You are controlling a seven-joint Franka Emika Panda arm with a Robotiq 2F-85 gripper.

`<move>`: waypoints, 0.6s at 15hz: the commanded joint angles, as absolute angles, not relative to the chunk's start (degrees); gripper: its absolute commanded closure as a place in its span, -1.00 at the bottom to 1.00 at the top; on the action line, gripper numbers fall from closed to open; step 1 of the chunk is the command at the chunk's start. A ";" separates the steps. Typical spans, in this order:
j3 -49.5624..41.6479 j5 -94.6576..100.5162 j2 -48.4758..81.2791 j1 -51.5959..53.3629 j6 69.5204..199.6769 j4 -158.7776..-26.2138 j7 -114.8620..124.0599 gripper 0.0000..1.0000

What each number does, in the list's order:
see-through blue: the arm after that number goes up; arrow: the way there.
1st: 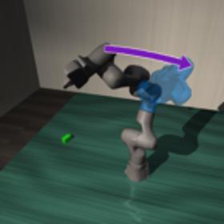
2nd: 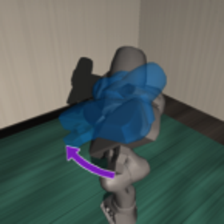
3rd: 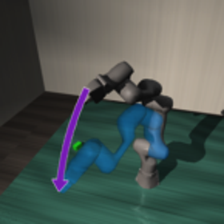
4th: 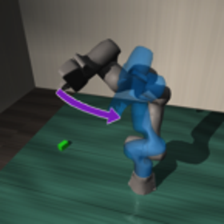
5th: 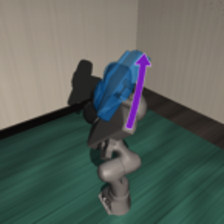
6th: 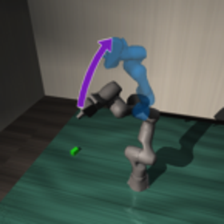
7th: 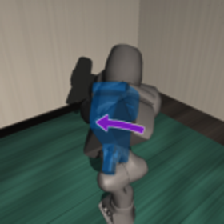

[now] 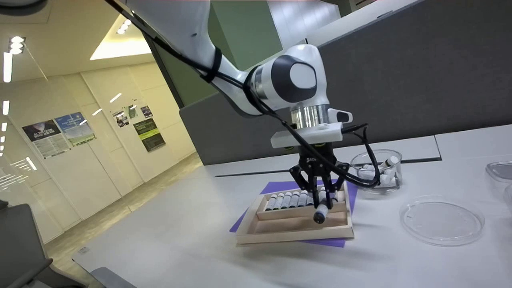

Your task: Move the bottle from the lid to the bottom compartment of the box

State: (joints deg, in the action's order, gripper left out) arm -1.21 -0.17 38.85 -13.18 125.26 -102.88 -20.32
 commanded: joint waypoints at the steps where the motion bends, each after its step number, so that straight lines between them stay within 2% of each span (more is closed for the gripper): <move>1: -0.23 -1.30 34.45 -14.45 128.87 -109.17 -23.70 0.90; 6: 2.44 -5.75 34.20 -17.43 138.23 -111.90 -29.97 0.90; 9: 3.93 -8.11 34.84 -19.12 139.14 -111.30 -32.43 0.90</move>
State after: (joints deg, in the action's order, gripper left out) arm 2.06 -5.93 36.41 -16.91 137.87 -109.70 -29.93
